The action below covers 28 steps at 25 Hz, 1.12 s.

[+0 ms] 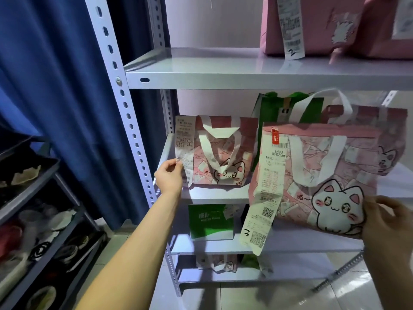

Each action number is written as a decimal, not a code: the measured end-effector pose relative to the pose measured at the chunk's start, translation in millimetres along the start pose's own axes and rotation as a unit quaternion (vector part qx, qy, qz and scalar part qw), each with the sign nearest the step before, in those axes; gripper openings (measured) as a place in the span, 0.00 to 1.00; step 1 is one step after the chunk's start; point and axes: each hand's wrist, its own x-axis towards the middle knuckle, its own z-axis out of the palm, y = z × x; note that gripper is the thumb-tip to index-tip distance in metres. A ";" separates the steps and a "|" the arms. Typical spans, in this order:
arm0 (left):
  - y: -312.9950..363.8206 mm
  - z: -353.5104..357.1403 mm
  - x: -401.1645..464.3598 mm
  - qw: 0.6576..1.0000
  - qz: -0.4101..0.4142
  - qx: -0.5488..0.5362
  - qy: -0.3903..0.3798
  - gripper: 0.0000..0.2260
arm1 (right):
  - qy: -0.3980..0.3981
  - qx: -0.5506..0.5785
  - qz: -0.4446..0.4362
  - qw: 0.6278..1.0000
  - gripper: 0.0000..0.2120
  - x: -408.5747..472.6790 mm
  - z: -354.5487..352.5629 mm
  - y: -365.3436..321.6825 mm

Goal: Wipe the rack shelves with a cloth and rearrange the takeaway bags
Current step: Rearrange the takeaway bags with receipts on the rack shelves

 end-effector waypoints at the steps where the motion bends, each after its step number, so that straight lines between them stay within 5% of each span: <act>1: 0.3 1.2 1.4 1.000 -0.005 -0.001 0.008 0.06 | -0.001 0.007 -0.010 1.000 0.12 -14.0 18.4 -15.1; 9: 6.9 2.6 7.3 0.999 -0.027 -0.004 0.021 0.02 | 0.049 -0.043 -0.023 0.998 0.08 -37.8 14.9 -28.7; 16: 7.1 -19.2 -14.7 0.991 0.029 0.078 -0.101 0.22 | 0.053 -0.019 -0.008 0.998 0.07 -61.1 17.0 -33.3; 19: 13.3 -33.0 -40.0 0.983 0.095 0.096 -0.127 0.21 | 0.062 -0.008 0.000 0.998 0.06 -71.5 20.4 -37.9; 24: 43.1 -33.4 -104.9 0.919 0.172 0.038 -0.352 0.12 | 0.065 0.007 0.006 0.998 0.06 -84.6 22.9 -48.6; 28: 70.4 -32.4 -142.1 0.880 0.161 -0.017 -0.446 0.12 | 0.074 0.019 -0.002 0.997 0.03 -90.6 14.2 -58.0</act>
